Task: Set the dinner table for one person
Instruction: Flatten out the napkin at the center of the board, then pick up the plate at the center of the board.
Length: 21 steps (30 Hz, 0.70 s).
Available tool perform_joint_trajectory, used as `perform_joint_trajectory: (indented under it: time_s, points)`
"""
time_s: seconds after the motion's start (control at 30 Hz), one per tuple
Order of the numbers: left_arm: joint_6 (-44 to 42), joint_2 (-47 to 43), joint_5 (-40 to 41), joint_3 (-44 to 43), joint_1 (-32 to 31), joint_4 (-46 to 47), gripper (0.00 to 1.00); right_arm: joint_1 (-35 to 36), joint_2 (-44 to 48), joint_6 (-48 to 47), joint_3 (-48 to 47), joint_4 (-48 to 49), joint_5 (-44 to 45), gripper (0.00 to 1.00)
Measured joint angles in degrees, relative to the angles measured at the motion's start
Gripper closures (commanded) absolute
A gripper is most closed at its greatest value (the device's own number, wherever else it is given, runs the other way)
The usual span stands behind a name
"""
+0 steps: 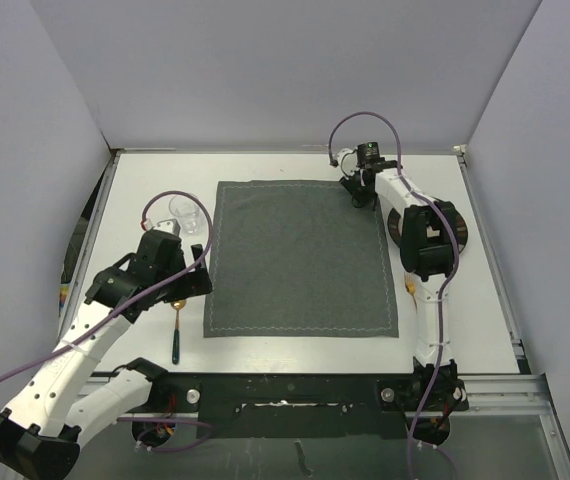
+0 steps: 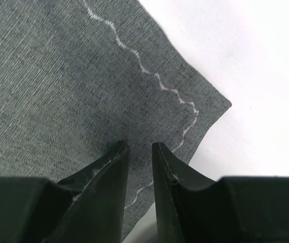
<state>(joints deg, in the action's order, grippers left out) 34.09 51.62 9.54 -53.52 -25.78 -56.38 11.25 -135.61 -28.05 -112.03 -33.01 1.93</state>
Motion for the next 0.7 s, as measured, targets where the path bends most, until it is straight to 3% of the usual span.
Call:
perform_joint_trajectory:
  time_s: [0.27,0.33,0.4,0.43,0.57,0.7]
  points:
    - [0.1,-1.8,0.0,0.2,0.0,0.0,0.02,0.0,3.0,0.0,1.8,-1.1,0.5,0.71]
    - [0.1,-1.9,0.0,0.4,0.0,0.0,0.02,0.0,4.3,0.0,1.8,-1.2,1.1,0.78]
    - [0.0,-2.1,0.0,0.5,0.0,0.0,0.02,0.0,6.4,0.0,1.8,-1.2,2.6,0.96]
    - [-0.1,-2.1,0.0,0.5,0.0,0.0,0.02,0.0,7.8,0.0,1.8,-1.2,3.6,1.0]
    - [-0.8,-3.5,0.4,0.5,0.0,0.0,0.02,-0.9,15.0,2.7,2.5,-2.4,5.8,1.0]
    - [0.1,-6.2,1.6,2.1,0.1,0.3,0.02,-4.9,28.9,5.6,13.2,-0.8,7.3,1.0]
